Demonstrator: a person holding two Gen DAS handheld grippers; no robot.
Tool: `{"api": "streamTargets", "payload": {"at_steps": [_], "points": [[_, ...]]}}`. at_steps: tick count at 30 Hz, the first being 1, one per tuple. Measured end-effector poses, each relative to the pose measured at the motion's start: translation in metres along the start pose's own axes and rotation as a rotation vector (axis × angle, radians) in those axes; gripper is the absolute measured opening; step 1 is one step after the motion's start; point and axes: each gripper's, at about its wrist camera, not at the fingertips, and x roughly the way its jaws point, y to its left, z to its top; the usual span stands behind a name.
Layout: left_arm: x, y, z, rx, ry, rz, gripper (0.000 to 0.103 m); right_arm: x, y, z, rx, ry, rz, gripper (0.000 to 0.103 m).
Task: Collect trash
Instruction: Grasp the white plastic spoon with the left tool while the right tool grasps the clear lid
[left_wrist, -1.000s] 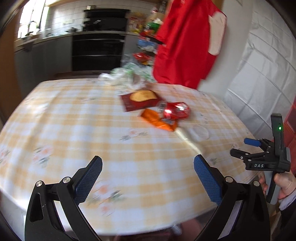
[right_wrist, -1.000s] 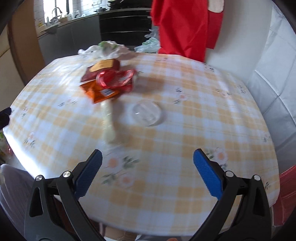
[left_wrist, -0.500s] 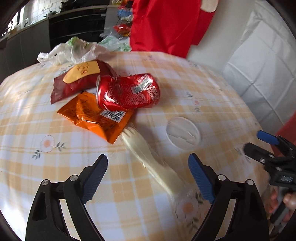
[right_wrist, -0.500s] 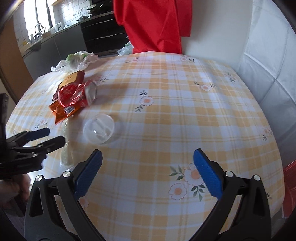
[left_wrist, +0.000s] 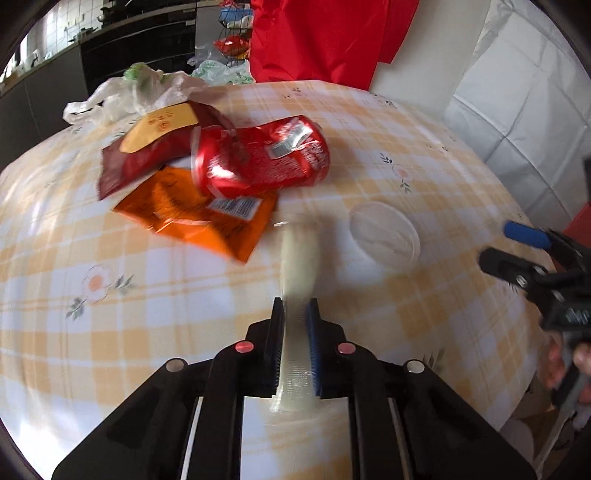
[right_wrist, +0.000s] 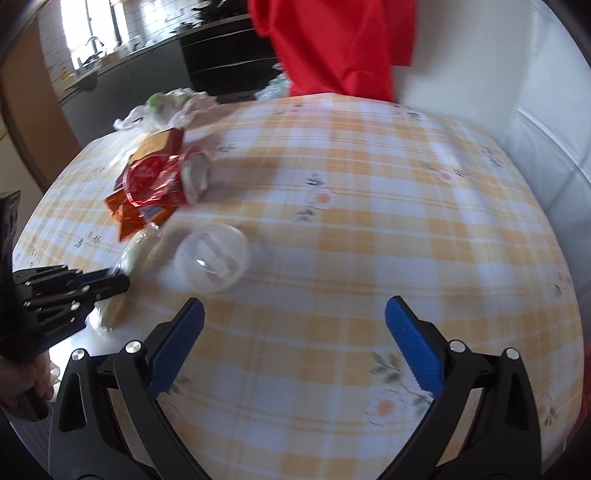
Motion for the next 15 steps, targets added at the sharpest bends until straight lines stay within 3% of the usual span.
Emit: {"api": "streamTargets", "payload": {"at_steps": [5,8,15], "points": [[-0.027,0.019,-0.024,-0.055,-0.027,-0.031,0.012,0.028,0.036,0.013,-0.088,0.028,0.013,0.095],[-0.048,0.029,-0.035,-0.074,-0.058,-0.033,0.012,0.050,0.057,0.021,-0.133,0.080,0.002,0.087],[-0.090,0.049,-0.062,-0.084,-0.120,-0.040,0.012,0.070,0.062,0.032,-0.100,0.128,-0.010,0.083]]}}
